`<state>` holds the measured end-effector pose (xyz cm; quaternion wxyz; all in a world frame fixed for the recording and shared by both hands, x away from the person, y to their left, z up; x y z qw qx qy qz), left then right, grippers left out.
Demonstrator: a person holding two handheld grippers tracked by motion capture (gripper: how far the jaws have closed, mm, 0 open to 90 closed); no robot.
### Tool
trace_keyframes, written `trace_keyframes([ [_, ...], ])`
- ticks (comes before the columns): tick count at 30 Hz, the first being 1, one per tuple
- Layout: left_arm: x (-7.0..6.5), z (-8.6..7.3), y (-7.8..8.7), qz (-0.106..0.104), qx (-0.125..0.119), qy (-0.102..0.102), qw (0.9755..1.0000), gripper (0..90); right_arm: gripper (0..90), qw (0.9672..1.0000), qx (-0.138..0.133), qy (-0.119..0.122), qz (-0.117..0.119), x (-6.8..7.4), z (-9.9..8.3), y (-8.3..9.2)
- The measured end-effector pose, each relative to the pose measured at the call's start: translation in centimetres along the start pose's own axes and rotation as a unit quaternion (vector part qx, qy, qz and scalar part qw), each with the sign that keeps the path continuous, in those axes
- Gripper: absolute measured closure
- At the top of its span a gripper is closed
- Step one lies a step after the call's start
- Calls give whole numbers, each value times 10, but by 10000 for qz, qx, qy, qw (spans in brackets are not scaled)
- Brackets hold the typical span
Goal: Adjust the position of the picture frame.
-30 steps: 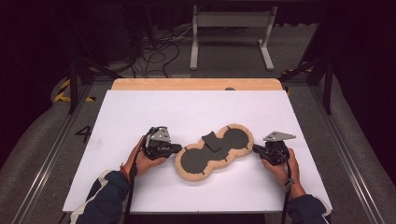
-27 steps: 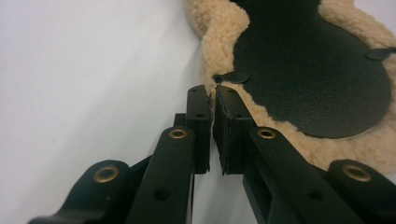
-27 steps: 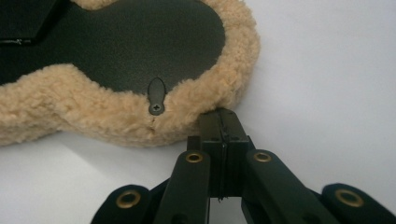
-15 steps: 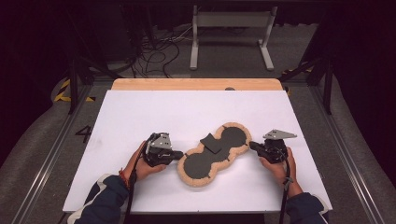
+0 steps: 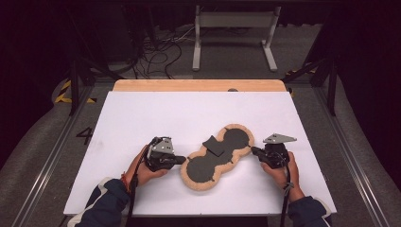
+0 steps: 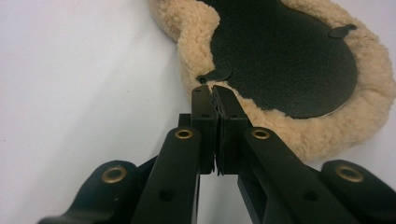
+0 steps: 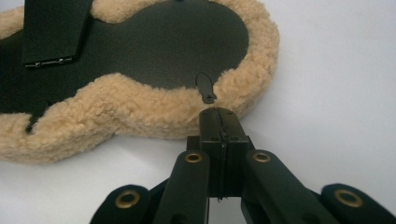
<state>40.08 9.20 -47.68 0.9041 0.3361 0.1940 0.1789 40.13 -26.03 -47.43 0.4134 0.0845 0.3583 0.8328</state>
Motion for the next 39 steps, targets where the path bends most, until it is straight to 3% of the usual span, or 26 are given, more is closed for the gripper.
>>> trace_keyframes([
  [4, -3, -2, 1, -62, 38, 67, 10000, 875, 900, 9996, -98, -99, 243, 5, 1, 0],
  [6, -4, -4, 2, -78, 41, 83, 9999, 873, 900, 9999, -21, 95, 99, 10, 4, 1],
  [9, -4, -4, 3, -41, 18, 56, 10000, 829, 900, 9996, -66, 98, 251, 15, 7, 1],
  [10, -2, -4, 3, 26, -37, 54, 10000, 808, 900, 9995, 66, 253, 171, 20, 8, 1],
  [12, -2, -4, 2, 30, -65, 62, 10000, 811, 900, 9994, 76, 271, 188, 22, 8, 1],
  [16, 1, -1, 0, 240, -213, 53, 9995, 811, 900, 9988, 145, 310, 341, 26, 5, -1],
  [17, 2, 0, -1, 347, -212, 56, 9992, 796, 900, 9988, 159, 299, 342, 26, 5, -2],
  [22, 8, 3, -12, 499, -106, 216, 9985, 782, 900, 9988, 129, 293, 362, 26, 5, -3],
  [25, 8, 3, -13, 392, -61, 328, 9987, 796, 900, 9988, 155, 330, 331, 26, 5, -4],
  [29, 6, 1, -12, 258, 10, 302, 9992, 823, 900, 9991, 140, 297, 283, 25, 8, -7],
  [33, -2, -2, -11, 85, 72, 278, 9996, 847, 900, 9976, 139, 382, 569, 29, 11, -17],
  [36, -9, -5, -10, 32, 126, 176, 9998, 852, 900, 9973, 180, 595, 394, 37, 19, -23],
  [39, -15, -10, -7, -53, 141, 186, 9997, 858, 900, 9977, 158, 506, 417, 39, 23, -27],
])
Point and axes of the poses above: each handheld gripper's, and its own axes: y roughly backward along the jaws, z roughly out of its top, x roughly to its left, the point moved 4 cm from there along -y, roughly forward along the jaws, and after that the axes turned 14 degrees about y, right-handed, at the moved point
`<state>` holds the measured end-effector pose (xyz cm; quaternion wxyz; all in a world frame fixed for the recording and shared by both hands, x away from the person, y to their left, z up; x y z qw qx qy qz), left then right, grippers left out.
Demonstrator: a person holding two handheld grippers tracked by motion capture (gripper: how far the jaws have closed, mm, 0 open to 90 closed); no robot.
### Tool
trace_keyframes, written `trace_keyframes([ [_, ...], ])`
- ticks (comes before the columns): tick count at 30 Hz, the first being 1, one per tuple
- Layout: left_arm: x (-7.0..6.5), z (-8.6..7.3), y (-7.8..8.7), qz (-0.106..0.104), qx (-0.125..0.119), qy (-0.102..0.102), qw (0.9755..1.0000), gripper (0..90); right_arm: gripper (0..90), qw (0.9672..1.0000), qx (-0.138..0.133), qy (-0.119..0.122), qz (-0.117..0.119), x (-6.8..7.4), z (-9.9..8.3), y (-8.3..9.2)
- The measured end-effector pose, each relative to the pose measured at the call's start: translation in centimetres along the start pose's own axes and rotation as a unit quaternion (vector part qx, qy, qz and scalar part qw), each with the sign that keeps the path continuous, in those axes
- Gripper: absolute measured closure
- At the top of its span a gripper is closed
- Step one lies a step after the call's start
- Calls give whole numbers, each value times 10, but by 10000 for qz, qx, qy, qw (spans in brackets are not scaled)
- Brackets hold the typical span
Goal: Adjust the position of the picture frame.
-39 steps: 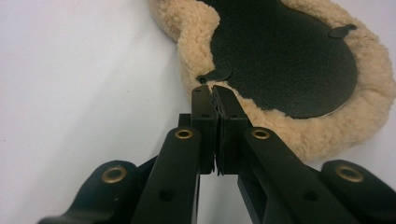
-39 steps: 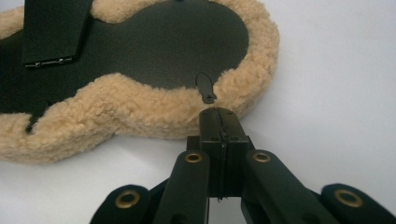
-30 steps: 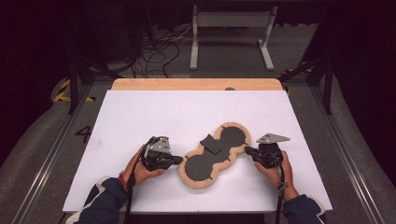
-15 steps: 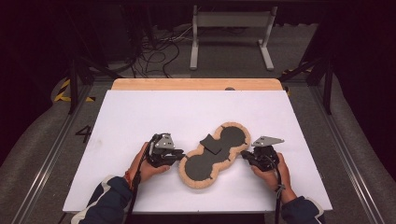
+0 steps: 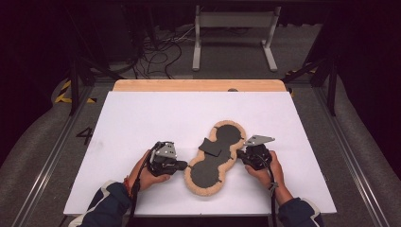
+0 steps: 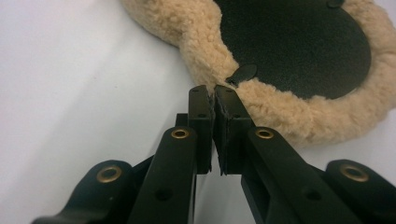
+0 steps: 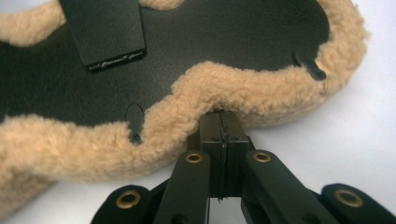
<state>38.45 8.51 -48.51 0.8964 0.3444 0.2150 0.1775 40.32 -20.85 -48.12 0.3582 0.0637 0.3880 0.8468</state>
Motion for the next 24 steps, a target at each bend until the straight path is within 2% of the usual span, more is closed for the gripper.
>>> trace_keyframes([
  [5, -9, -6, 4, -41, 77, -43, 10000, 865, 900, 10000, 15, 28, 15, 3, 5, -4],
  [9, -18, -16, 9, -184, 136, -91, 9997, 869, 900, 9999, -28, 49, 89, 7, 14, -13],
  [15, -26, -26, 14, -385, 111, -69, 9992, 808, 900, 9994, -38, 329, 88, 10, 22, -21],
  [17, -29, -28, 13, -263, 186, -180, 9993, 809, 889, 9996, -50, 272, 109, 9, 21, -19],
  [21, -34, -32, 12, -228, 240, -222, 9992, 818, 899, 9990, 12, 425, 145, 12, 15, -12],
  [23, -37, -32, 11, -245, 275, -262, 9990, 819, 900, 9989, -10, 392, 276, 15, 12, -8],
  [24, -37, -32, 11, -245, 275, -262, 9990, 820, 900, 9985, 41, 460, 295, 18, 11, -5],
])
Point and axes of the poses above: each handheld gripper's, and its own axes: y roughly backward along the jaws, z roughly out of its top, x roughly to its left, the point moved 4 cm from there along -y, roughly forward along the jaws, and after that the axes turned 14 degrees about y, right-handed, at the moved point
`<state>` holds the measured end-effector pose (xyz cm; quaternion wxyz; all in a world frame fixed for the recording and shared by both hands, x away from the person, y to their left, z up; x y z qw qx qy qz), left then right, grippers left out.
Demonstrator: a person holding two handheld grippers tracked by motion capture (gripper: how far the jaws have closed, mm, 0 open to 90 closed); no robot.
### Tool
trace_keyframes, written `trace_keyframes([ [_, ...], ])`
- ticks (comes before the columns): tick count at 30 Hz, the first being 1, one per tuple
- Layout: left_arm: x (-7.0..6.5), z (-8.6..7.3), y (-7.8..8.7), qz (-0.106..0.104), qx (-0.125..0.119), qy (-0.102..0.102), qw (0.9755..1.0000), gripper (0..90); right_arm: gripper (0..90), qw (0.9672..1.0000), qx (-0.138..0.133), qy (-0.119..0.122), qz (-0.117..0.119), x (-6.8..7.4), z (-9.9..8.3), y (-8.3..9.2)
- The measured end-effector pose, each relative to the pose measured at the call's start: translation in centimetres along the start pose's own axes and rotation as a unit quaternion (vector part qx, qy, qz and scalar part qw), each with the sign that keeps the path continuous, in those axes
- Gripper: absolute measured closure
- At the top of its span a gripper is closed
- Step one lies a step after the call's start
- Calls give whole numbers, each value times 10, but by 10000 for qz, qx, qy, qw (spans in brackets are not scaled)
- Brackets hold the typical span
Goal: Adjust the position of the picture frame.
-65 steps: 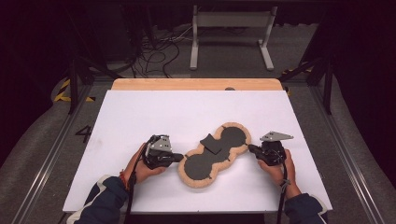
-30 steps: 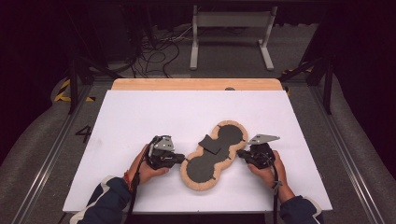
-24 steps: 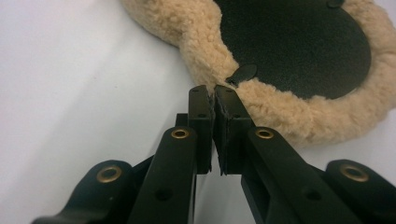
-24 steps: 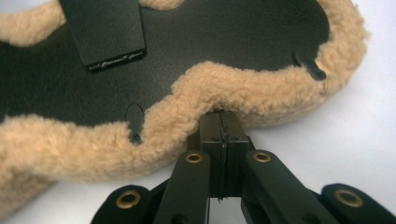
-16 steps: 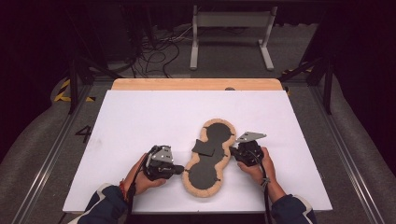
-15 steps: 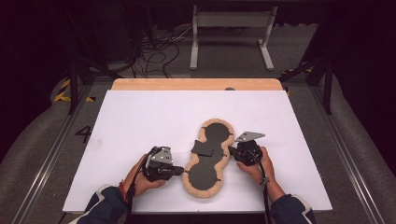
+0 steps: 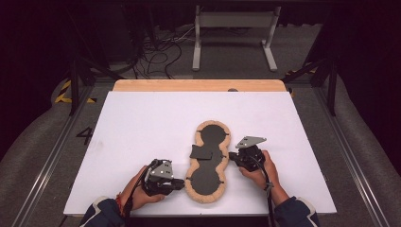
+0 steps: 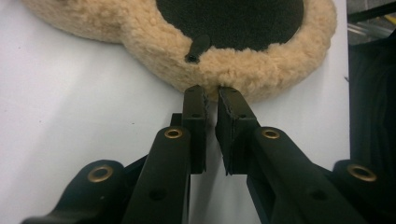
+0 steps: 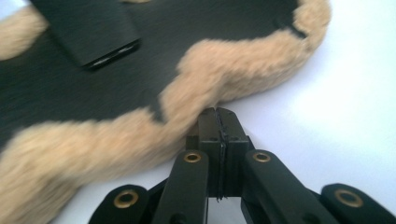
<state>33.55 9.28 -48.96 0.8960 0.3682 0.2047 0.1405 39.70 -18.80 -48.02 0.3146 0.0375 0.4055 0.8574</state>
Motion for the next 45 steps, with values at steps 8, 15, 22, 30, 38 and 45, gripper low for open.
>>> trace_keyframes([
  [8, -3, 3, -5, -116, -20, -58, 9999, 821, 900, 9999, 6, -127, 78, 1, -1, 2],
  [15, -10, 8, -13, -253, 21, -217, 9994, 815, 900, 9994, -135, -313, 43, -6, 3, -7],
  [22, -14, 11, -17, -393, 15, -306, 9988, 844, 900, 9998, -98, -179, -16, -9, 11, -15],
  [30, -15, 11, -16, -276, -5, -423, 9987, 820, 874, 9999, 55, 38, -83, -7, 7, -7],
  [38, -11, 14, -16, -236, -89, -328, 9991, 814, 900, 9997, -36, 183, 137, -1, -1, 10],
  [45, -12, 17, -19, -353, -71, -322, 9988, 814, 900, 9995, -30, 151, 261, 0, -2, 6],
])
Point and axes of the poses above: each handheld gripper's, and its own axes: y roughly backward along the jaws, z roughly out of its top, x roughly to its left, the point moved 4 cm from there along -y, roughly forward along the jaws, and after that the axes turned 14 degrees about y, right-handed, at the moved point
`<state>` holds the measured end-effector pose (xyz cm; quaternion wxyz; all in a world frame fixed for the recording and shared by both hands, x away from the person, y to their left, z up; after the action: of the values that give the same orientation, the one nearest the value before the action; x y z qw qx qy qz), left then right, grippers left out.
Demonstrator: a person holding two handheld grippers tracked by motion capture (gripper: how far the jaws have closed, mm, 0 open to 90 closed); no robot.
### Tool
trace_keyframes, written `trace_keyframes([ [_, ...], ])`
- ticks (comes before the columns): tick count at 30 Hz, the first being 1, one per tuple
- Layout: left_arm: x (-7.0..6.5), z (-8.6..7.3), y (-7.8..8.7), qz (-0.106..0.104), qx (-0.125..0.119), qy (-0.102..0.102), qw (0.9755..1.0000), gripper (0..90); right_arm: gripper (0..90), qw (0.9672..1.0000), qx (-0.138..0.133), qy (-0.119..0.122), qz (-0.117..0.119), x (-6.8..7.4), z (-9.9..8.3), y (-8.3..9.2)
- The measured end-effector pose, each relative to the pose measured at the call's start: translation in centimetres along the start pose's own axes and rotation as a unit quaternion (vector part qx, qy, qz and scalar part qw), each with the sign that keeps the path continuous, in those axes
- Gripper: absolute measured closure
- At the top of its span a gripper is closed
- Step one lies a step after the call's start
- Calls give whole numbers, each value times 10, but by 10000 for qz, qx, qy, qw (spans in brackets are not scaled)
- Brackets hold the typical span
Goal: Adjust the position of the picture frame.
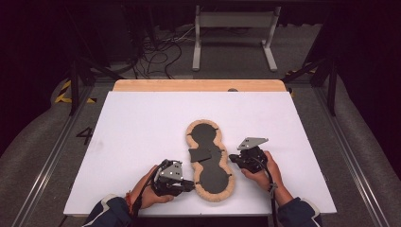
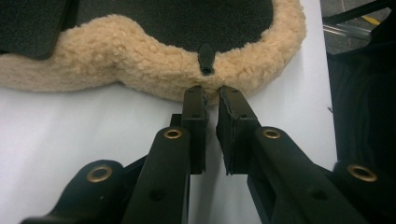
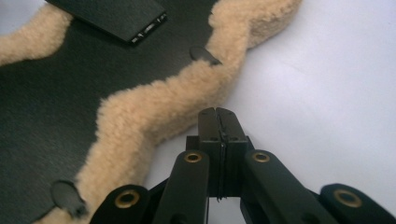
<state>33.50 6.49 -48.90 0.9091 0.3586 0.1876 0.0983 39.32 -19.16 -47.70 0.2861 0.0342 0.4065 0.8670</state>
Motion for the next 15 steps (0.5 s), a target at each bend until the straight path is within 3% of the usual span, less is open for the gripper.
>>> trace_keyframes([
  [8, -1, 3, -4, -73, 47, -71, 9999, 817, 900, 10000, 6, -26, 61, 0, 1, -2],
  [13, -5, 9, -11, -76, 67, -156, 9998, 837, 900, 10000, 36, 25, -36, -4, 2, -3],
  [15, -6, 11, -14, -83, 75, -206, 9997, 848, 900, 9996, 150, 209, -147, -4, 6, -5],
])
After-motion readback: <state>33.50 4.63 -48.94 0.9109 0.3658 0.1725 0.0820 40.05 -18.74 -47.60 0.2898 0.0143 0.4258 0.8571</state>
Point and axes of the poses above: each handheld gripper's, and its own axes: y roughly backward along the jaws, z roughly out of its top, x roughly to its left, the point moved 4 cm from there along -y, roughly forward along the jaws, and after that the axes turned 14 degrees about y, right-handed, at the moved point
